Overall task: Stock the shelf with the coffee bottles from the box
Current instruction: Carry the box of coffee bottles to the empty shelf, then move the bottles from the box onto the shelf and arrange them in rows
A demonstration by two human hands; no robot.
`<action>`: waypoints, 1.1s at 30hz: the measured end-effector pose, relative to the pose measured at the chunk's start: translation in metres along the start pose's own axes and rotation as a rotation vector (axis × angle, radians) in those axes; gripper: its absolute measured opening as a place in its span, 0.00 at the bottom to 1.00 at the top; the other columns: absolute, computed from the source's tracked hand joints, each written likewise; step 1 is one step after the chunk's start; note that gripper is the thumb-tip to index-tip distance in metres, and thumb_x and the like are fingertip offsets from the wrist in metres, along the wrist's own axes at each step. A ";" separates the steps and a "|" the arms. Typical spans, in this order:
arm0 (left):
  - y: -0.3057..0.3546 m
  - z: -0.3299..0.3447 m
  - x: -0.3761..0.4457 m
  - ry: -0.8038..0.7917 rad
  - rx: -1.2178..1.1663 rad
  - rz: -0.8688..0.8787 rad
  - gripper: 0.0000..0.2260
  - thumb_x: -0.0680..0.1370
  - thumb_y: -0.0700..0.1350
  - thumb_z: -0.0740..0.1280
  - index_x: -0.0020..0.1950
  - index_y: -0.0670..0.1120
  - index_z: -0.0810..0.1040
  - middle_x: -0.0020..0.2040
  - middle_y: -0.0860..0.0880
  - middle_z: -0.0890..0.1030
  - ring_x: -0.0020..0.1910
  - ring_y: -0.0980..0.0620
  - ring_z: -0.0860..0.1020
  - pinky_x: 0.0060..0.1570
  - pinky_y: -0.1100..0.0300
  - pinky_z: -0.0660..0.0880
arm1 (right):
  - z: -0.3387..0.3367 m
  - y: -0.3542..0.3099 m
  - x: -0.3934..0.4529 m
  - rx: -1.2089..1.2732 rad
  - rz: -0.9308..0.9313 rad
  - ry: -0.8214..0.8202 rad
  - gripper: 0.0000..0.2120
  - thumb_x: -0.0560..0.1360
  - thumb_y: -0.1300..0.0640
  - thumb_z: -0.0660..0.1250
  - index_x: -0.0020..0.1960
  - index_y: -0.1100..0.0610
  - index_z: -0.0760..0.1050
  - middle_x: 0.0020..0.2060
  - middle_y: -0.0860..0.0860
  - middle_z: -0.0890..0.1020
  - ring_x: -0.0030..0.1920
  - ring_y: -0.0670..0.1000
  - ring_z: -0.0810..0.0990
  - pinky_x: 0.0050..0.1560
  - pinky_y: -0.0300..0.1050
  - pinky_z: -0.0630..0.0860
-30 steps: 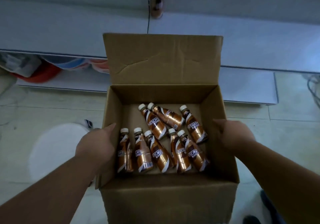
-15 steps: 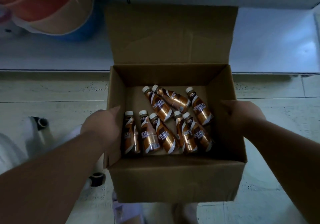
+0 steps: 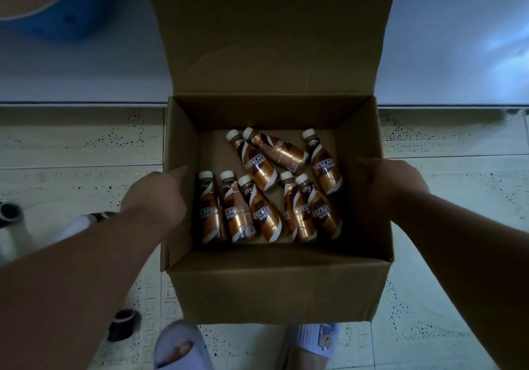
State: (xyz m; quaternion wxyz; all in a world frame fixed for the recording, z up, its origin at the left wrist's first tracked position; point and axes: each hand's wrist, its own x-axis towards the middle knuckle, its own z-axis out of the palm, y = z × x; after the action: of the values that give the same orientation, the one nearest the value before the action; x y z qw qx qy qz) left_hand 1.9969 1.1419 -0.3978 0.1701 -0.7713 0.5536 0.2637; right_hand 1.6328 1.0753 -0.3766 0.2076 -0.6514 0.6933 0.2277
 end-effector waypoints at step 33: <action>0.117 -0.117 -0.018 -0.469 -0.326 -0.009 0.11 0.79 0.48 0.64 0.62 0.54 0.75 0.48 0.51 0.76 0.48 0.50 0.77 0.51 0.50 0.78 | -0.070 -0.123 -0.047 0.459 0.101 -0.119 0.20 0.77 0.56 0.66 0.69 0.52 0.70 0.65 0.55 0.73 0.60 0.56 0.76 0.57 0.53 0.78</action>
State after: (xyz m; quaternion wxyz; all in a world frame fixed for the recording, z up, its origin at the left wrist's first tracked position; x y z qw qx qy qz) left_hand 1.9077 1.0525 -0.2901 0.1684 -0.7090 0.4460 0.5197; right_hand 1.7595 1.0668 -0.2979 0.3789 -0.5371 0.7453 0.1122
